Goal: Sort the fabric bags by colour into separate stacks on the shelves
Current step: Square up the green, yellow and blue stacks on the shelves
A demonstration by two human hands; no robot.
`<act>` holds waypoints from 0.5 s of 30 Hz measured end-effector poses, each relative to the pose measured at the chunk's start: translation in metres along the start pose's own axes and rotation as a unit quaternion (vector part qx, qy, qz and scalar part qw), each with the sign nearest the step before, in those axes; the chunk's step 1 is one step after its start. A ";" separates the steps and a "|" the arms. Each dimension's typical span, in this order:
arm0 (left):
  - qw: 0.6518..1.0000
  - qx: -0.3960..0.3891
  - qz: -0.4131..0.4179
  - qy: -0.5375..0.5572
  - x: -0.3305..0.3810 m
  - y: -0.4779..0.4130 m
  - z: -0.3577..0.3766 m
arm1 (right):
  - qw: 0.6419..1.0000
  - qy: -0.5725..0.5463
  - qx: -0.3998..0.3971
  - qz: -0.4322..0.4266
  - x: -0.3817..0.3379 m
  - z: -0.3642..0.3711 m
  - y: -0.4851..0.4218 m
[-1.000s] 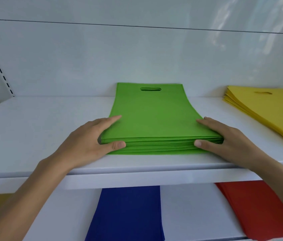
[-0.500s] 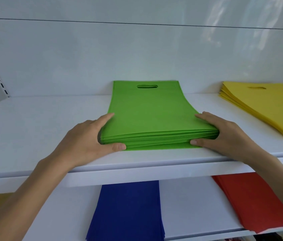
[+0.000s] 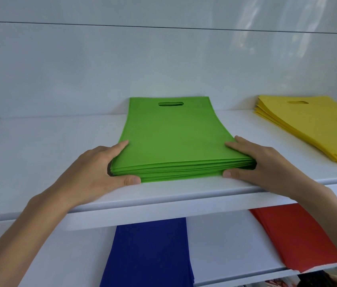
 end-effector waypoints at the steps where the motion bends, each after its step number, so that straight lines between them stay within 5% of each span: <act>1: 1.000 -0.004 0.000 -0.004 0.000 0.001 0.000 | 1.000 0.008 0.004 0.000 0.000 0.000 0.000; 6: 0.989 -0.003 0.025 -0.143 0.008 0.000 0.000 | 0.999 0.034 0.004 0.023 0.001 0.004 0.003; 11: 0.991 -0.093 0.050 -0.084 0.010 0.001 0.009 | 0.997 -0.071 -0.005 0.026 -0.004 -0.002 0.004; 15: 0.983 -0.114 0.101 -0.105 0.016 0.003 0.011 | 0.999 -0.040 -0.028 0.012 -0.001 0.002 0.004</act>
Point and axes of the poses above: each hand's wrist, its own y-axis away from the middle knuckle, its own z-axis out of the palm, x = y × z, the point moved 5 cm from there along -y, towards the middle knuckle, and after that the axes turned 9 degrees about -y, right-handed, at the moved point
